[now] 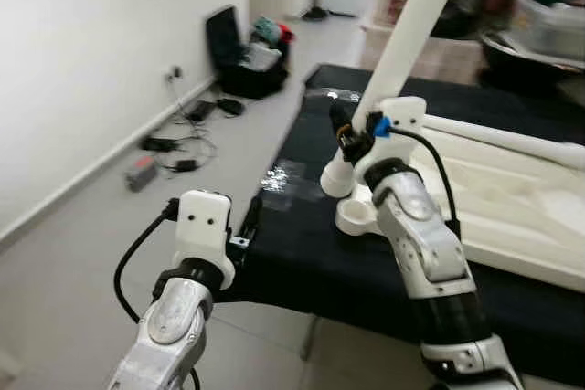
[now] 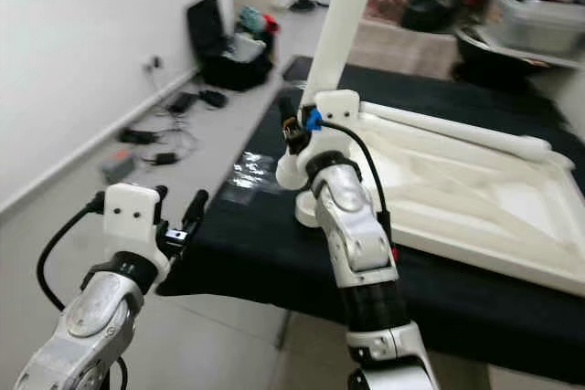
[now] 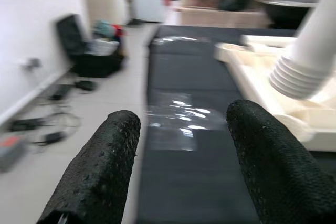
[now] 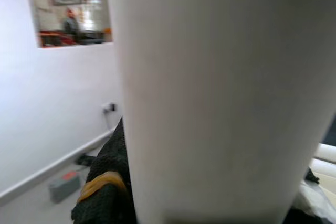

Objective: Building children table

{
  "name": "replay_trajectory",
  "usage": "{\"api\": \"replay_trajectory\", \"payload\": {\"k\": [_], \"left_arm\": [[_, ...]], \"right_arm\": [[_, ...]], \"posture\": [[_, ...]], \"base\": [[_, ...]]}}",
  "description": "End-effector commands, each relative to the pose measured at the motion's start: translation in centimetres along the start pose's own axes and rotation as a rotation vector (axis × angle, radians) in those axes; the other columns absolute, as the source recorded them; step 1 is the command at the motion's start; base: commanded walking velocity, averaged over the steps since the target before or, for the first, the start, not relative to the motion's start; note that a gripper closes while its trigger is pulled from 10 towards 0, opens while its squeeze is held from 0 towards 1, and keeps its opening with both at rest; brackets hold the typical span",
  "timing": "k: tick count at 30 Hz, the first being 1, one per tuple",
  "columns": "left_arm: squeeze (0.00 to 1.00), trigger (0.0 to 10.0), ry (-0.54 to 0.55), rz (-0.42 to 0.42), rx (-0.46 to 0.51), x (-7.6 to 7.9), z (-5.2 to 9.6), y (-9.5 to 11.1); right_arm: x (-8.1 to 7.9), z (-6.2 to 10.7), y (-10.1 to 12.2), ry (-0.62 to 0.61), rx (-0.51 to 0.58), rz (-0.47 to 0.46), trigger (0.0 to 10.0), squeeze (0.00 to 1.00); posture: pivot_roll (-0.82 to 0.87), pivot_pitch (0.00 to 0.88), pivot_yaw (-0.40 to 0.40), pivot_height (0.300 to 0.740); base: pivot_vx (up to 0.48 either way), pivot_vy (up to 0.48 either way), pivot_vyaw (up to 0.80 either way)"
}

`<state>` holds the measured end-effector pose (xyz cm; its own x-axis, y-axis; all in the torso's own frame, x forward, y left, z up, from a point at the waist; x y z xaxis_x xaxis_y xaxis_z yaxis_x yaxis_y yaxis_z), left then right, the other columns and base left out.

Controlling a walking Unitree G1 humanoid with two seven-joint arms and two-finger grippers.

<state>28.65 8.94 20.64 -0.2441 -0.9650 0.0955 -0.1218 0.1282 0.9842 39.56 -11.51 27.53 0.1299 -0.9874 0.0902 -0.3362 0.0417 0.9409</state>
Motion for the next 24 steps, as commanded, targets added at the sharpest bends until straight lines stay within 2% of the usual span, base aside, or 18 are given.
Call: {"api": "replay_trajectory", "payload": {"k": [1, 5, 8, 13, 17, 22, 24], "left_arm": [[0.00, 10.0, 0.004, 0.003, -0.018, 0.2, 0.2, -0.4], [0.00, 10.0, 0.009, -0.001, -0.012, 0.1, 0.2, -0.2], [0.00, 10.0, 0.025, -0.008, -0.006, -0.4, 0.2, 0.1], [0.00, 10.0, 0.040, -0.013, 0.003, -0.8, 0.1, 0.4], [0.00, 10.0, 0.040, -0.012, 0.007, -0.7, -0.1, 0.5], [0.00, 10.0, 0.037, -0.011, 0.018, -0.6, -0.4, 0.7], [0.00, 10.0, 0.035, -0.014, 0.027, -0.7, -0.5, 1.1]], "right_arm": [[0.0, -0.4, 0.3, -0.015, 0.009, 0.001, 10.0, 0.00], [-0.4, -0.4, 0.0, -0.010, 0.002, 0.006, 10.0, 0.00], [-1.0, 0.2, -1.0, 0.028, -0.024, 0.015, 10.0, 0.00], [-1.0, 1.0, -1.7, 0.034, -0.044, 0.011, 10.0, 0.00], [-0.6, 1.2, -1.4, 0.018, -0.034, -0.011, 10.0, 0.00], [-0.9, 1.0, -0.7, 0.028, 0.000, -0.042, 10.0, 0.00], [-1.7, 0.6, 0.0, 0.069, 0.025, -0.077, 10.0, 0.00]], "posture": [[0.06, 0.117, -0.119, 0.740], [0.06, 0.126, -0.120, 0.740], [0.07, 0.131, -0.124, 0.740], [0.06, 0.129, -0.120, 0.740], [0.06, 0.124, -0.115, 0.740], [0.06, 0.117, -0.113, 0.740], [0.07, 0.119, -0.113, 0.740]], "base": [[0.000, 0.000, 0.00], [0.000, 0.000, 0.00], [0.000, 0.000, -0.80], [0.000, 0.000, -0.80], [0.000, 0.000, -0.80], [0.000, 0.000, 0.00], [0.000, 0.000, 0.00]]}}
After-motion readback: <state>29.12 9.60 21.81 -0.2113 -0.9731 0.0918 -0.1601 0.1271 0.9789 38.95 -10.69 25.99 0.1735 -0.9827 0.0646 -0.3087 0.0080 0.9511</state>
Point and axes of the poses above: a point about 5 cm out from each wrist's last joint towards the gripper, its own z axis pointing back from the gripper into the wrist, its own y axis along the axis of the wrist's last joint, x = y × z, the point moved 5 cm from there along -z, pointing out of the wrist towards the gripper, and after that the axes turned 6 degrees about z, right-handed, at the moved point
